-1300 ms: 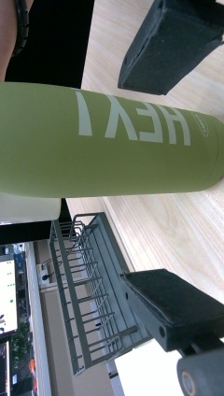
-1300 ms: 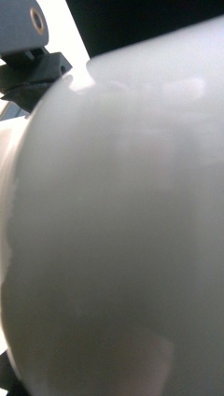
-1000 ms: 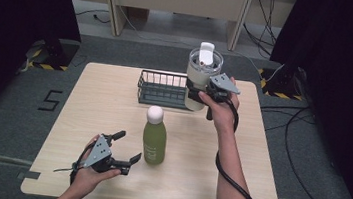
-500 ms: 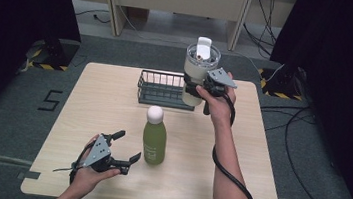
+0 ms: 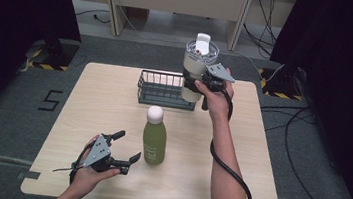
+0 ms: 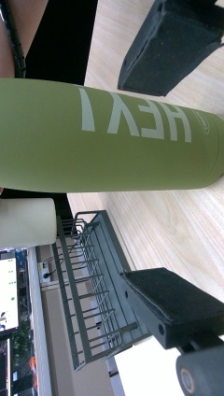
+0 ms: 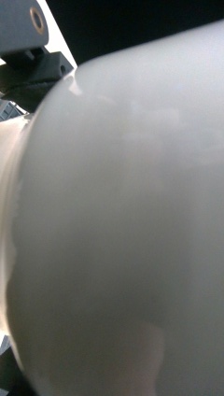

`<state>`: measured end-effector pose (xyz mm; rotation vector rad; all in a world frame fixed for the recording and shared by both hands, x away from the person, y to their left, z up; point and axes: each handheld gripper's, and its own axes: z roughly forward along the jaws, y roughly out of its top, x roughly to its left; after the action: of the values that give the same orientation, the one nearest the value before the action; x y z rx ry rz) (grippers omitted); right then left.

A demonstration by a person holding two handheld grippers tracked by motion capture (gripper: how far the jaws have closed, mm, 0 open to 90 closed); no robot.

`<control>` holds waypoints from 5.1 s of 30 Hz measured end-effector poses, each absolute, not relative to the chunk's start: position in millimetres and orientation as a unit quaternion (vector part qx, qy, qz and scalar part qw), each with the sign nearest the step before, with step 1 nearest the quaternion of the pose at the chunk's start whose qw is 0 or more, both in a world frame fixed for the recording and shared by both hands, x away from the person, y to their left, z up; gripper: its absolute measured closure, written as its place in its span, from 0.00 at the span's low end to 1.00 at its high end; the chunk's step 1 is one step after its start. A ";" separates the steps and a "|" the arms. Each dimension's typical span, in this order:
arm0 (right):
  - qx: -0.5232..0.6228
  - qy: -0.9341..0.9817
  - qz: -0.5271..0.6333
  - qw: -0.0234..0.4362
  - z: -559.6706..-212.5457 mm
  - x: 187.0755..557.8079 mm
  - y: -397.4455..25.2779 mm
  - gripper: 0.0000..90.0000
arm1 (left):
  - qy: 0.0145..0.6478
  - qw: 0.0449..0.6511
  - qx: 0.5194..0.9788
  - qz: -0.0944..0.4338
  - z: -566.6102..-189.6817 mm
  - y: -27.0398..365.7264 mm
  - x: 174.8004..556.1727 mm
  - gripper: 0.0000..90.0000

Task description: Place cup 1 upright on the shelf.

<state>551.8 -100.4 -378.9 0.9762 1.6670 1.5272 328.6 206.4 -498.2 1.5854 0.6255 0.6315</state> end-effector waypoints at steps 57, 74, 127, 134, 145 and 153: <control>0.375 0.644 0.584 0.321 -378.5 611.5 -60.9 0.09 | 0.272 0.617 0.687 0.272 -498.6 206.5 327.3 0.09; 0.381 0.652 0.574 0.317 -391.8 621.2 -59.7 0.09 | 0.272 0.617 0.688 0.270 -499.6 205.9 327.6 0.10; 0.400 0.663 0.549 0.314 -422.5 631.3 -61.5 0.08 | 0.267 0.616 0.691 0.267 -500.9 202.9 326.3 0.11; 0.399 0.662 0.549 0.317 -423.5 629.4 -61.1 0.07 | 0.266 0.617 0.691 0.267 -500.6 202.3 325.9 0.11; 0.390 0.667 0.549 0.318 -423.1 624.4 -59.9 0.00 | 0.263 0.616 0.693 0.266 -500.4 201.5 325.5 0.11; 0.389 0.666 0.550 0.321 -423.5 620.2 -57.8 0.00 | 0.264 0.617 0.692 0.268 -499.7 202.1 325.6 0.11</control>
<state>620.2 -57.8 -423.5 1.0224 1.7495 1.4437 325.6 202.1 -499.7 1.5924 0.6070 0.6180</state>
